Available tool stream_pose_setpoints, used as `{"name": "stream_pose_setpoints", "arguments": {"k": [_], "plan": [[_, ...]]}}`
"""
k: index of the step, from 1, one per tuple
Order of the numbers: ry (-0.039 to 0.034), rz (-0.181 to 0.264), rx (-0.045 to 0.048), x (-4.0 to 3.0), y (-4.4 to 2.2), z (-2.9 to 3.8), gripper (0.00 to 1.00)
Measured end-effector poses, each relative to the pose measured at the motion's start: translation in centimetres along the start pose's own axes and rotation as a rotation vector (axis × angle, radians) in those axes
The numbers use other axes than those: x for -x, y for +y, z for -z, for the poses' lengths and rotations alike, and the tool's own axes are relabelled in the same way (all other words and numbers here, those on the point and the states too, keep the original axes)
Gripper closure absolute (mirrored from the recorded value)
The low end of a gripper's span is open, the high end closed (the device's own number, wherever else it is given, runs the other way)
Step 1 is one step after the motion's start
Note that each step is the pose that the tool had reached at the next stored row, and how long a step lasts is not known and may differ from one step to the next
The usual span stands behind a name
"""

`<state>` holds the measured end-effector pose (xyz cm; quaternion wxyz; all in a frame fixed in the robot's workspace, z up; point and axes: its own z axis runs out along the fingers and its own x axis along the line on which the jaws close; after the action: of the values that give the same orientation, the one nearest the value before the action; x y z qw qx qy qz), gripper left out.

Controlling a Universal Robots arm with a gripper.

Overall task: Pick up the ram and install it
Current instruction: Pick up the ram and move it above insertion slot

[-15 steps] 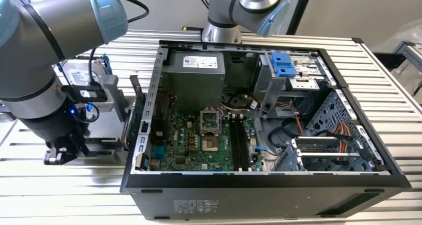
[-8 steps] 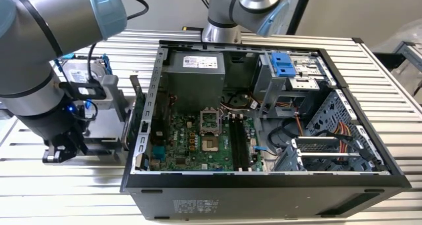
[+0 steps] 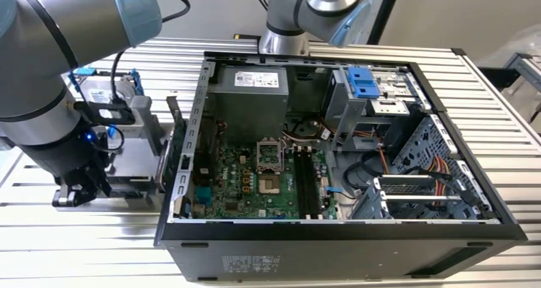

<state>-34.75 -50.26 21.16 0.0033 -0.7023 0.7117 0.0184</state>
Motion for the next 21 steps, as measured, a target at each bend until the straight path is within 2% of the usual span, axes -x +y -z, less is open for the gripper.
{"name": "stream_pose_setpoints", "arguments": {"k": [21], "plan": [[-0.0001, 0.0, -0.0001, 0.06, 0.04, 1.81, 1.0]]}}
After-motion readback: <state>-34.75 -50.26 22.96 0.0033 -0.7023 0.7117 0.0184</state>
